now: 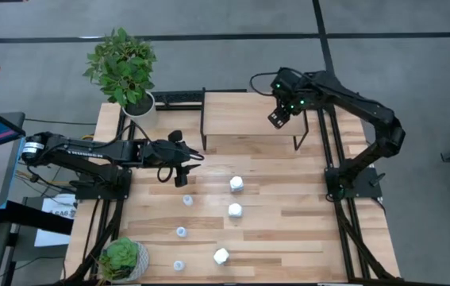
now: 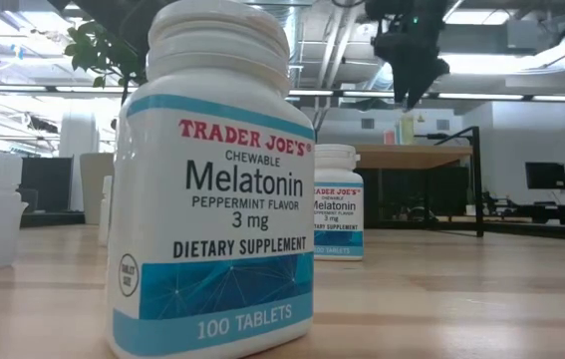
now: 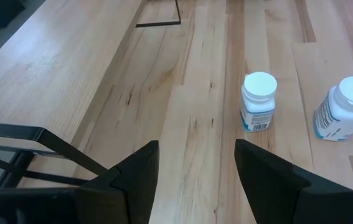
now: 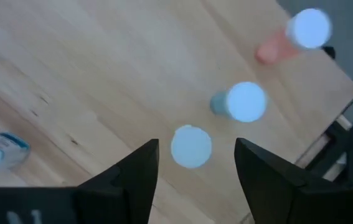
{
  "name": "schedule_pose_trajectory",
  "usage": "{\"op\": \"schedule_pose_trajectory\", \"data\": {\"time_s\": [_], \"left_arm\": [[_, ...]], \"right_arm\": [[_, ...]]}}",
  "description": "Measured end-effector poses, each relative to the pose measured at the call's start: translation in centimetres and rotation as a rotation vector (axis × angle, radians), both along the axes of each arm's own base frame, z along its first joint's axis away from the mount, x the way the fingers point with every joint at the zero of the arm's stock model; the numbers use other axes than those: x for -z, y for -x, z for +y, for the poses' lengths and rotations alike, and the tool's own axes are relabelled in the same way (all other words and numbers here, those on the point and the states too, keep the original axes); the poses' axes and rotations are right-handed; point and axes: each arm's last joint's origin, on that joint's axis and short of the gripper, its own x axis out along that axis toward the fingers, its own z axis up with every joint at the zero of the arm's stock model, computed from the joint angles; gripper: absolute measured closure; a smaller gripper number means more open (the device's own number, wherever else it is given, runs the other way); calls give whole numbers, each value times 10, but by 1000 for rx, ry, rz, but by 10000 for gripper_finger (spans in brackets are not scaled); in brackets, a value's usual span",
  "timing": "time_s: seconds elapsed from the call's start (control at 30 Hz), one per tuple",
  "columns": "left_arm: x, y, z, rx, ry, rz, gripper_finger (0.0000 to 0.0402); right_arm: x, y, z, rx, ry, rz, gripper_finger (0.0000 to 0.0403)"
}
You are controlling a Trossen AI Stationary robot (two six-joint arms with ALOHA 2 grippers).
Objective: Pick and place medicine bottles onto shelf by color
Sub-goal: Put the top transparent pill bottle on the shelf
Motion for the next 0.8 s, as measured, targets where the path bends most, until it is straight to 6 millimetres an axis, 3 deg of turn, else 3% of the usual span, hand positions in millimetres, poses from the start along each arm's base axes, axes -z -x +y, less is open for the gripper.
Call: {"op": "schedule_pose_trajectory", "data": {"time_s": [0.17, 0.3, 0.5, 0.8], "left_arm": [[0, 0, 0, 1, -1, 1, 203], [0, 0, 0, 0, -1, 0, 203], [0, 0, 0, -3, 3, -1, 203], [0, 0, 0, -20, 29, -9, 203]], "right_arm": [[-25, 8, 12, 34, -27, 4, 174], [-37, 13, 33, -38, -43, 40, 175], [-45, 25, 73, -208, -43, 24, 176], [-43, 71, 141, -327, -31, -139, 182]]}}
